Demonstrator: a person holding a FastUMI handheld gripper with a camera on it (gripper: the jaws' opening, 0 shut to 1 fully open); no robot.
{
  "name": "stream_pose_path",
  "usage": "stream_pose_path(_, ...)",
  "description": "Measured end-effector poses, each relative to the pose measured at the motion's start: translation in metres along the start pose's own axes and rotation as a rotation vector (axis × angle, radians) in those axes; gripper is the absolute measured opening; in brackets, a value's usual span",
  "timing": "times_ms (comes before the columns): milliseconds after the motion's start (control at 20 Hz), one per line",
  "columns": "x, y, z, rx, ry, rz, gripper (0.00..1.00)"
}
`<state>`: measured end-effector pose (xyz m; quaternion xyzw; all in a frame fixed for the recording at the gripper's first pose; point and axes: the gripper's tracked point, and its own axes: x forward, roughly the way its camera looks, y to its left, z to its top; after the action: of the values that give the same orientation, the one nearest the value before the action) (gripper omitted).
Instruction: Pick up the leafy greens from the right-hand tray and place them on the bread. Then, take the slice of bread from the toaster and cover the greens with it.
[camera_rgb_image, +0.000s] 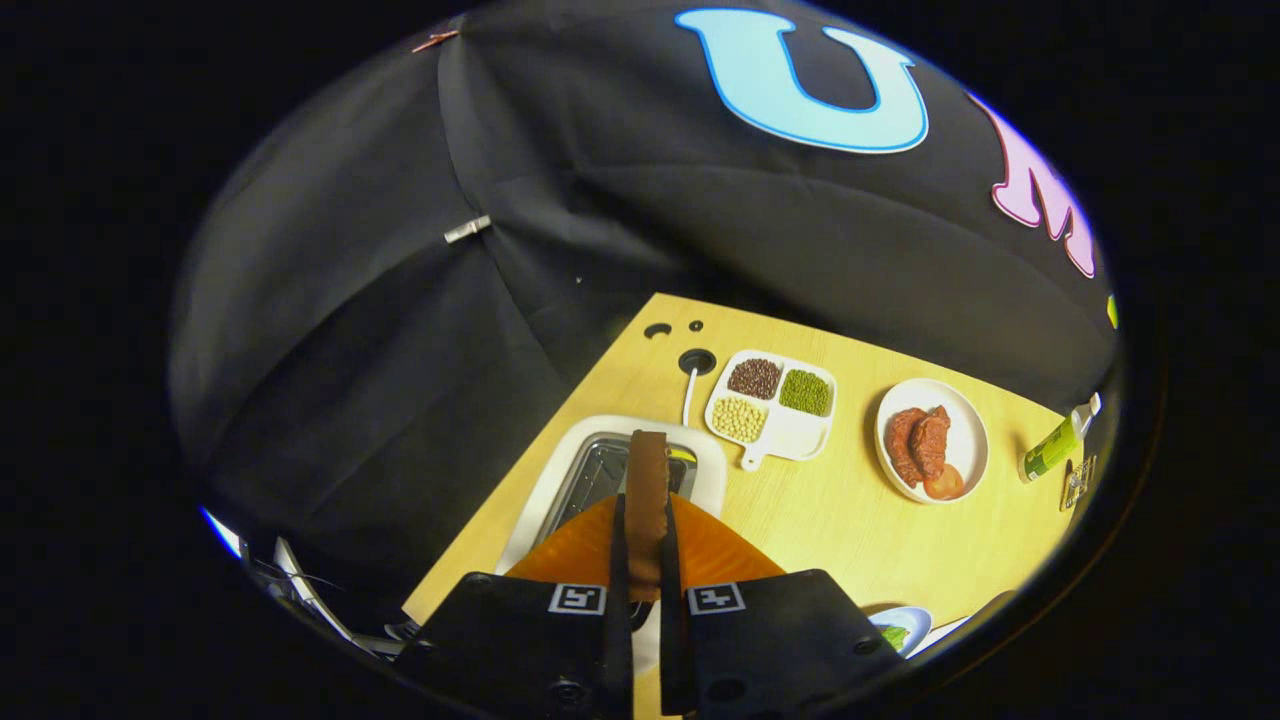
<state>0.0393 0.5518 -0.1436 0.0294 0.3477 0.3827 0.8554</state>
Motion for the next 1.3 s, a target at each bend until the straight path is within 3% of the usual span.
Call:
stream_pose_path(300, -0.076, -0.022, 0.038, 0.052, -0.149, 0.036, 0.15)
stream_pose_path(500, -0.128, -0.064, 0.031, 0.07, -0.207, 0.008, 0.15)
stream_pose_path(800, -0.174, -0.15, -0.036, 0.08, -0.188, -0.131, 0.15)
stream_pose_path(1000, -0.178, -0.188, -0.097, 0.187, -0.146, -0.191, 0.15)
stream_pose_path(1300, -0.151, -0.2, -0.164, 0.39, -0.132, -0.174, 0.15)
